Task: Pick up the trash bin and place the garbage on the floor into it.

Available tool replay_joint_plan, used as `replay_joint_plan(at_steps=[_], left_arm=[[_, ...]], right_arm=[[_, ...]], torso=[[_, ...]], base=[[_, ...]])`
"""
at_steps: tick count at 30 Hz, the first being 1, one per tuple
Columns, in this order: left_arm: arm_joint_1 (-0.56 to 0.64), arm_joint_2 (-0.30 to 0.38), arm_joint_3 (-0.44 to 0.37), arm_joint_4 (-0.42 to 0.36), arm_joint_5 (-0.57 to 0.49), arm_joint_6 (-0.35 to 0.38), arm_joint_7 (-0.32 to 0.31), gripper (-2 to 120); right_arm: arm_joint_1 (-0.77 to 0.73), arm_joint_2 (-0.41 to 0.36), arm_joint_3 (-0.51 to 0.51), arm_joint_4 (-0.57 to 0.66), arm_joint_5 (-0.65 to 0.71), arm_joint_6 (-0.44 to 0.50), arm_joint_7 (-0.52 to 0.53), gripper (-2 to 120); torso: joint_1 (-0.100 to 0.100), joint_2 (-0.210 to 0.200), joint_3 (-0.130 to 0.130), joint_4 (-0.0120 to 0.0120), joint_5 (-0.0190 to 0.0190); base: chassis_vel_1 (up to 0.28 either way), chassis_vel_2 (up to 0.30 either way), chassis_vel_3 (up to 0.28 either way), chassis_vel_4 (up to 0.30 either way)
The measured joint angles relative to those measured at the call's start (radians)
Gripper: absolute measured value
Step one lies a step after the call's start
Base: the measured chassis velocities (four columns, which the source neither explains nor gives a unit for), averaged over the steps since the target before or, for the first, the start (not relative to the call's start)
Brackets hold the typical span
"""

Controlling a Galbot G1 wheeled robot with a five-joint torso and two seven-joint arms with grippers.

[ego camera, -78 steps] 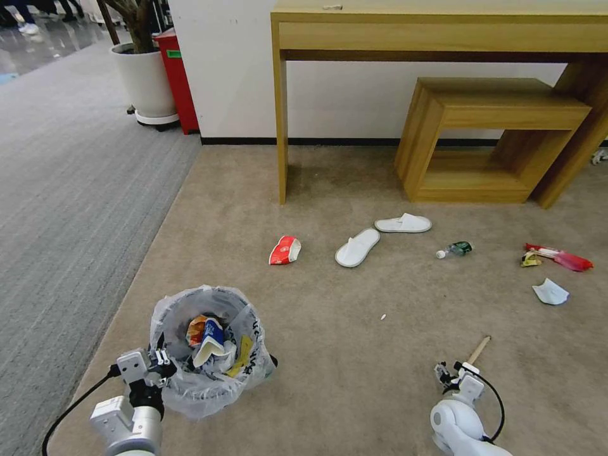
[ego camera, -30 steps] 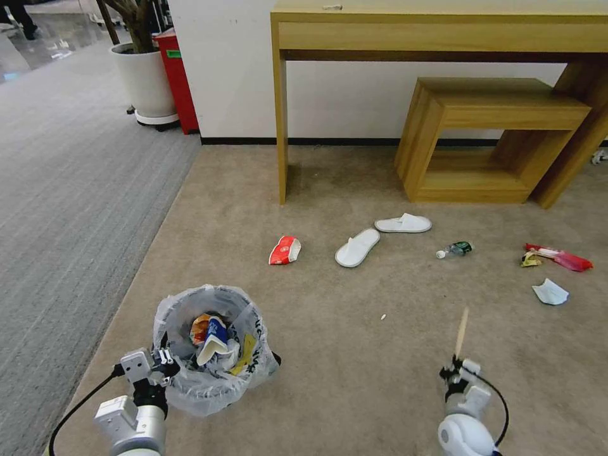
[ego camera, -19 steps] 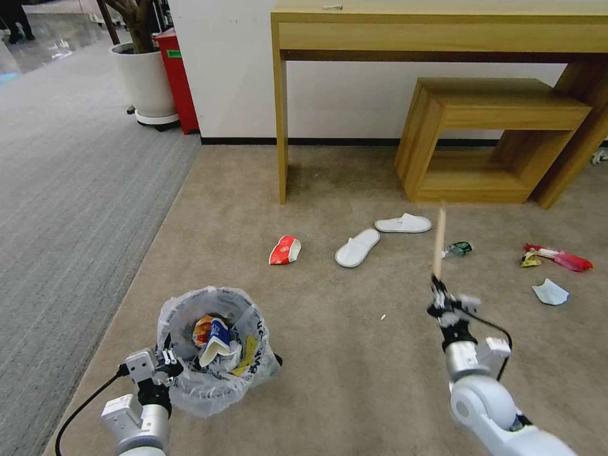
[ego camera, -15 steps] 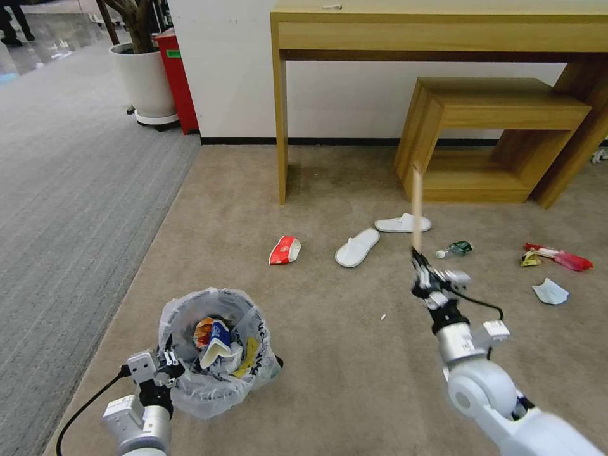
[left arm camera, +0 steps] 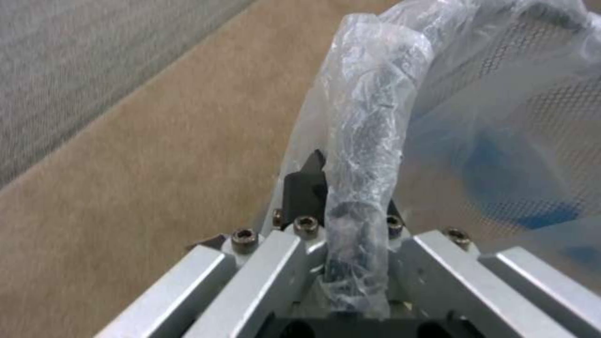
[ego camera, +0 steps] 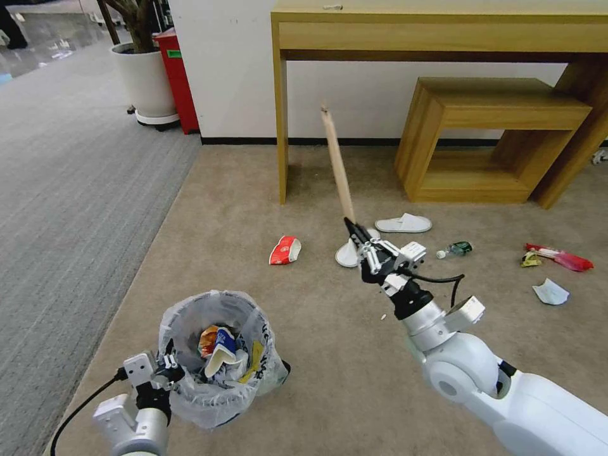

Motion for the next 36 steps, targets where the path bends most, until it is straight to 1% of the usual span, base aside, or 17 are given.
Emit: replay_joint_plan(at_steps=[1, 4, 6, 13, 14, 15, 16, 17, 18, 20, 21, 24, 25, 27, 28, 31, 36], left_arm=[[0.002, 0.011, -0.002, -0.013, -0.03, 0.024, -0.019, 1], [0.004, 0.02, -0.002, -0.023, -0.055, 0.038, -0.031, 1], [0.007, 0.045, 0.0, -0.036, -0.097, 0.062, -0.05, 1], [0.015, 0.059, 0.01, -0.052, -0.11, 0.072, -0.057, 1], [0.017, 0.059, 0.012, -0.055, -0.111, 0.072, -0.057, 1], [0.02, 0.058, 0.014, -0.062, -0.11, 0.073, -0.057, 1], [0.02, 0.058, 0.014, -0.062, -0.11, 0.073, -0.057, 1], [0.033, 0.049, 0.011, -0.071, -0.102, 0.072, -0.055, 1], [0.046, 0.039, 0.006, -0.08, -0.095, 0.07, -0.053, 1], [0.053, 0.028, 0.002, -0.092, -0.088, 0.067, -0.052, 1], [0.053, 0.028, 0.002, -0.092, -0.088, 0.067, -0.052, 1], [0.057, 0.023, 0.002, -0.098, -0.084, 0.064, -0.048, 1], [0.057, 0.023, 0.002, -0.098, -0.084, 0.064, -0.048, 1], [0.061, 0.022, 0.001, -0.099, -0.08, 0.06, -0.045, 1], [0.061, 0.022, 0.001, -0.099, -0.08, 0.06, -0.045, 1], [0.058, 0.022, -0.001, -0.099, -0.081, 0.055, -0.044, 1], [0.055, 0.021, -0.001, -0.101, -0.082, 0.054, -0.044, 1]], right_arm=[[0.004, -0.008, -0.015, -0.004, -0.004, 0.011, -0.012, 0], [0.009, -0.014, -0.031, -0.007, -0.008, 0.02, -0.025, 0], [0.032, -0.026, -0.076, -0.02, -0.012, 0.041, -0.05, 0], [0.115, -0.028, -0.187, -0.045, -0.033, 0.062, -0.071, 0], [0.138, -0.024, -0.214, -0.048, -0.035, 0.064, -0.071, 0], [0.193, -0.012, -0.277, -0.055, -0.037, 0.068, -0.072, 0], [0.193, -0.012, -0.277, -0.055, -0.037, 0.068, -0.072, 0], [0.266, 0.017, -0.366, -0.075, -0.036, 0.079, -0.072, 0], [0.33, 0.046, -0.441, -0.1, -0.033, 0.092, -0.075, 0], [0.395, 0.079, -0.528, -0.129, -0.031, 0.103, -0.087, 0], [0.395, 0.079, -0.528, -0.129, -0.031, 0.103, -0.087, 0], [0.447, 0.106, -0.615, -0.17, -0.042, 0.121, -0.123, 0], [0.447, 0.106, -0.615, -0.17, -0.042, 0.121, -0.123, 0], [0.461, 0.114, -0.664, -0.199, -0.062, 0.138, -0.155, 0], [0.461, 0.114, -0.664, -0.199, -0.062, 0.138, -0.155, 0], [0.459, 0.117, -0.717, -0.23, -0.095, 0.153, -0.185, 0], [0.442, 0.125, -0.737, -0.258, -0.121, 0.161, -0.193, 0]], torso=[[0.0, 0.0, 0.0, 0.0, 0.0001], [0.0, 0.0, 0.0, 0.0001, 0.0001], [0.0, 0.0, 0.0, -0.0001, -0.0001], [0.0, 0.0, 0.0, 0.0002, -0.0001], [0.0, 0.0, 0.0, 0.0, -0.0002], [0.0, 0.0, 0.0, 0.0002, 0.0], [0.0, 0.0, 0.0, 0.0002, 0.0], [0.0, 0.0, 0.0, -0.0002, -0.0003], [0.0, 0.0, 0.0, 0.0004, 0.0], [0.0, 0.0, 0.0, 0.0007, 0.0], [0.0, 0.0, 0.0, 0.0007, 0.0], [0.0, 0.0, 0.0, 0.0003, -0.0001], [0.0, 0.0, 0.0, 0.0003, -0.0001], [0.0, 0.0, 0.0, 0.0002, -0.0001], [0.0, 0.0, 0.0, 0.0002, -0.0001], [0.0, 0.0, 0.0, 0.0002, -0.0001], [0.0, 0.0, 0.0, 0.0001, 0.0001]], base=[[0.0, 0.0, 0.0, 0.0], [0.0, 0.0, 0.0, 0.0], [0.0, 0.0, 0.0, 0.0], [0.0, 0.0, 0.0, 0.0], [0.0, 0.0, 0.0, 0.0], [0.0, 0.0, 0.0, 0.0], [0.0, 0.0, 0.0, 0.0], [0.0, 0.0, 0.0, 0.0], [0.0, 0.0, 0.0, 0.0], [0.0, 0.0, 0.0, 0.0], [0.0, 0.0, 0.0, 0.0], [0.0, 0.0, 0.0, 0.0], [0.0, 0.0, 0.0, 0.0], [0.0, 0.0, 0.0, 0.0], [0.0, 0.0, 0.0, 0.0], [0.0, 0.0, 0.0, 0.0], [0.0, 0.0, 0.0, 0.0]])
